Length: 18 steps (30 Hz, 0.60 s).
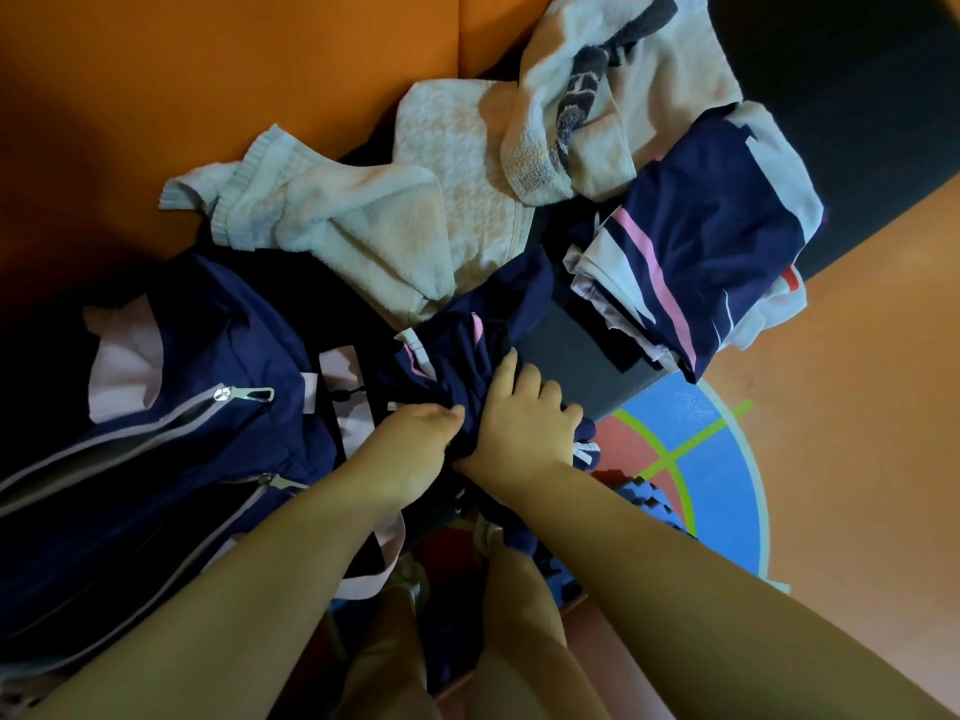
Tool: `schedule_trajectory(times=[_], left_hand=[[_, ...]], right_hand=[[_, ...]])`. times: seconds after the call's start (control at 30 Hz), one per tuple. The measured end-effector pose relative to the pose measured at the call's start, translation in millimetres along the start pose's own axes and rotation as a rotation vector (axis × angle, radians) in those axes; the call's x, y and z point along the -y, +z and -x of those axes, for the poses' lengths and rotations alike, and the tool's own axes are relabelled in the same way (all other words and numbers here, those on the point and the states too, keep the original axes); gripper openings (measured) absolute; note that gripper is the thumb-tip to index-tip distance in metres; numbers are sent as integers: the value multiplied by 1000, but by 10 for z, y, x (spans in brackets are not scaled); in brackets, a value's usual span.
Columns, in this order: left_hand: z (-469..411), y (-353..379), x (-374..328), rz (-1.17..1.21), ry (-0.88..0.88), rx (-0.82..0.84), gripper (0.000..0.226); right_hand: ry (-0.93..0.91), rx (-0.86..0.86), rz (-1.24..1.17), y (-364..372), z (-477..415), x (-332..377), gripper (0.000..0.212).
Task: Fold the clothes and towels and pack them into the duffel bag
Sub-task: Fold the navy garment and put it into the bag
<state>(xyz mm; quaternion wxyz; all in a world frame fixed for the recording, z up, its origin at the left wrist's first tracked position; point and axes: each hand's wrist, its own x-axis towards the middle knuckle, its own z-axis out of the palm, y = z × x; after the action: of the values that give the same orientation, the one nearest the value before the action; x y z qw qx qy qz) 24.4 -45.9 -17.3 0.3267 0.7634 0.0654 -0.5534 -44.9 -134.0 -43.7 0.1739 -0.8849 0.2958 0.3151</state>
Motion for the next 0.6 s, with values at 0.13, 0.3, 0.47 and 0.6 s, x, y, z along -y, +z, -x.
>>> schedule_trajectory(times=[0.13,0.3,0.47,0.6], left_hand=[[188,-127,66,-93,116,85,16],[484,-325,211,-502,293,-64,39],[671,-510,522,-1149,309,-106,48],[763,-589,814,-1268,405,-167,43]], right_hand=[[-83,-4,62,-48,-66,-88,102],[-257,23,228,-254,-82,-194,92],[-357,-17,378,-587,-67,-310,79],[-422,-86,468,-734,-31,-327,77]])
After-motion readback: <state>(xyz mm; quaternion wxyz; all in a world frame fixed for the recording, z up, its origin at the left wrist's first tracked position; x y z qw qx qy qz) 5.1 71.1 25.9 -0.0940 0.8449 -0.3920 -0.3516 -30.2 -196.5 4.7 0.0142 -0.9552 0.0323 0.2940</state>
